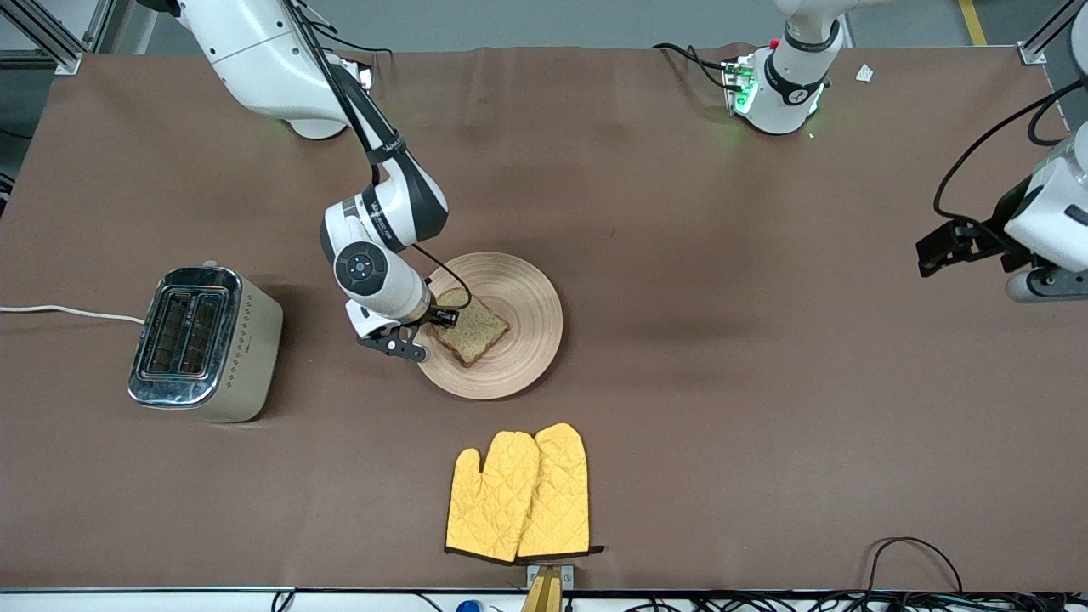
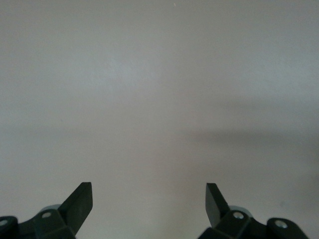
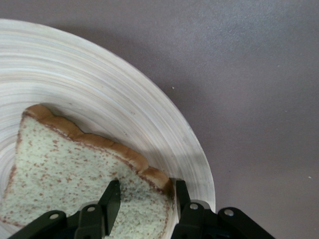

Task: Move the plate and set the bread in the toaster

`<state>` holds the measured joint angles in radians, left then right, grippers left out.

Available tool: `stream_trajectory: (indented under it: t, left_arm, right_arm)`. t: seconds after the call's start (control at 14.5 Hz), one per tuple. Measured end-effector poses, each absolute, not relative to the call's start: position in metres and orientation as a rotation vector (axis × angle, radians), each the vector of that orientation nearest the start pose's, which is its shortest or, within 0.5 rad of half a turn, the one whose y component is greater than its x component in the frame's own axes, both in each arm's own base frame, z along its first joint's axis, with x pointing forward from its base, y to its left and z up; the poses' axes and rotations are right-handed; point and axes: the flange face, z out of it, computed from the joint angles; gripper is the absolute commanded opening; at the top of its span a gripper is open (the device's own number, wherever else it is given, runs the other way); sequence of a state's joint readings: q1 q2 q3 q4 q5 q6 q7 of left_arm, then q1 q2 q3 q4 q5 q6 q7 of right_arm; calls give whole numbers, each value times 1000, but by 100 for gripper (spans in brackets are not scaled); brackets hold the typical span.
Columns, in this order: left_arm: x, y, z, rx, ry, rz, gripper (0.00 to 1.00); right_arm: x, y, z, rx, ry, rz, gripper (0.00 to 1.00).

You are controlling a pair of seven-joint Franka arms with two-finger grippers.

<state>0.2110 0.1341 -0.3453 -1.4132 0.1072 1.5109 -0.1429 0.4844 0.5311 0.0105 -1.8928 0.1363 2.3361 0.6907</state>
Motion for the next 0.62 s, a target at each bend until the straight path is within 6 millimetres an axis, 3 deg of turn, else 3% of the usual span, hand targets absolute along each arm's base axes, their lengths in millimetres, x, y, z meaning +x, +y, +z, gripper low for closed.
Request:
stream_trajectory:
  t: [0.14, 0.34, 0.62]
  left_arm:
    - [574, -51, 636, -3081, -42, 27, 100]
    - [555, -56, 649, -3102, -51, 60, 100]
    - [547, -60, 644, -3135, -61, 97, 100]
  right_arm:
    - [548, 299, 215, -3066, 463, 194, 3]
    - [548, 299, 217, -3065, 462, 193, 0]
    - [550, 300, 221, -3064, 460, 191, 0]
